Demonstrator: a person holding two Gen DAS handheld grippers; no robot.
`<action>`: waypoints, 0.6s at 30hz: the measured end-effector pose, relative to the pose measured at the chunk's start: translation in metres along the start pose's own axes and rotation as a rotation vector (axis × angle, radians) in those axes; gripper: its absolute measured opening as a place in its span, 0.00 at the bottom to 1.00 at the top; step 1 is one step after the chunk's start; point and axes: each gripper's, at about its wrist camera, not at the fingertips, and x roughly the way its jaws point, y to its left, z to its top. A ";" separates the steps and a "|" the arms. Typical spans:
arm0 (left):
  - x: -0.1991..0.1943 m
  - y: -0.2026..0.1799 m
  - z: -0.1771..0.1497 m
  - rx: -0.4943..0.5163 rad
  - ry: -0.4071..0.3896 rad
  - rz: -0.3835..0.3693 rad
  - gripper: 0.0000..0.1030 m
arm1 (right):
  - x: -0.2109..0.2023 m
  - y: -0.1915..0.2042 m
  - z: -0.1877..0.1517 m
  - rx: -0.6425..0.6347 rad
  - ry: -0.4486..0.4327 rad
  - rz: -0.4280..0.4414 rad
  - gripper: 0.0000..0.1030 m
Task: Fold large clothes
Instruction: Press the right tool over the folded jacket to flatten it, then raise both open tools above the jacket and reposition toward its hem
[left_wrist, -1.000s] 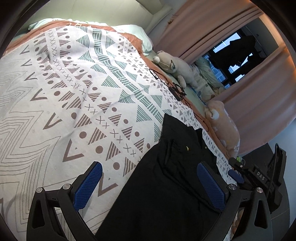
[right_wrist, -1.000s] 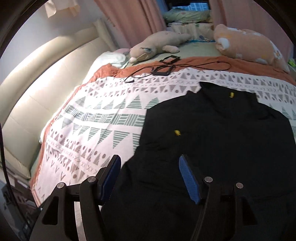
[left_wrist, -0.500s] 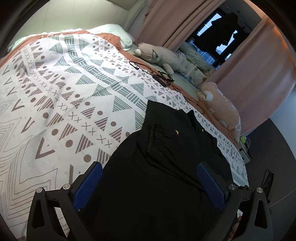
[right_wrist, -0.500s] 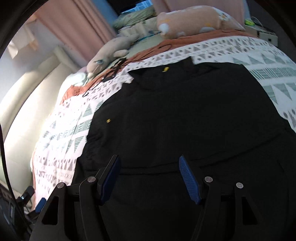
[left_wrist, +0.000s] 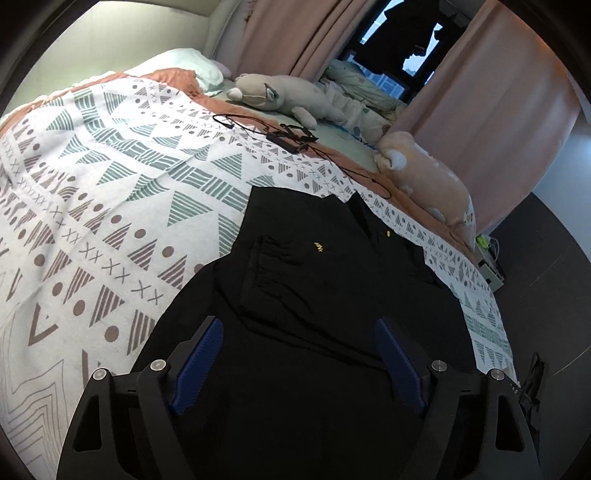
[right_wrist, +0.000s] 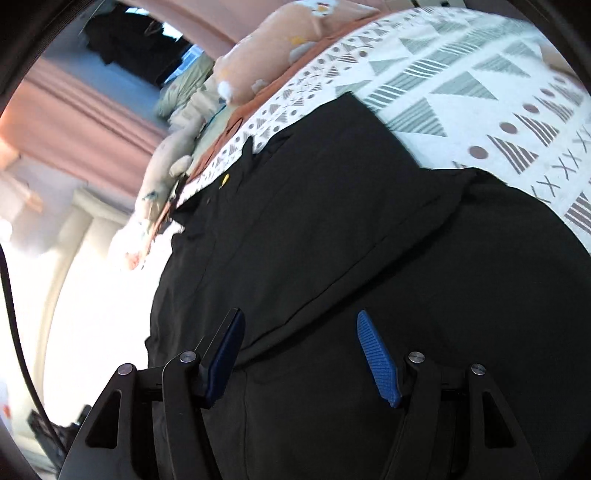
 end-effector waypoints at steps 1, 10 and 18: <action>0.003 -0.002 0.002 0.006 0.001 0.004 0.82 | 0.000 -0.004 0.003 0.015 -0.007 -0.005 0.63; 0.079 -0.010 0.014 0.111 0.140 0.127 0.75 | 0.012 -0.044 0.029 0.184 -0.026 0.042 0.60; 0.151 -0.010 0.001 0.279 0.271 0.296 0.69 | 0.027 -0.063 0.044 0.204 -0.069 0.021 0.20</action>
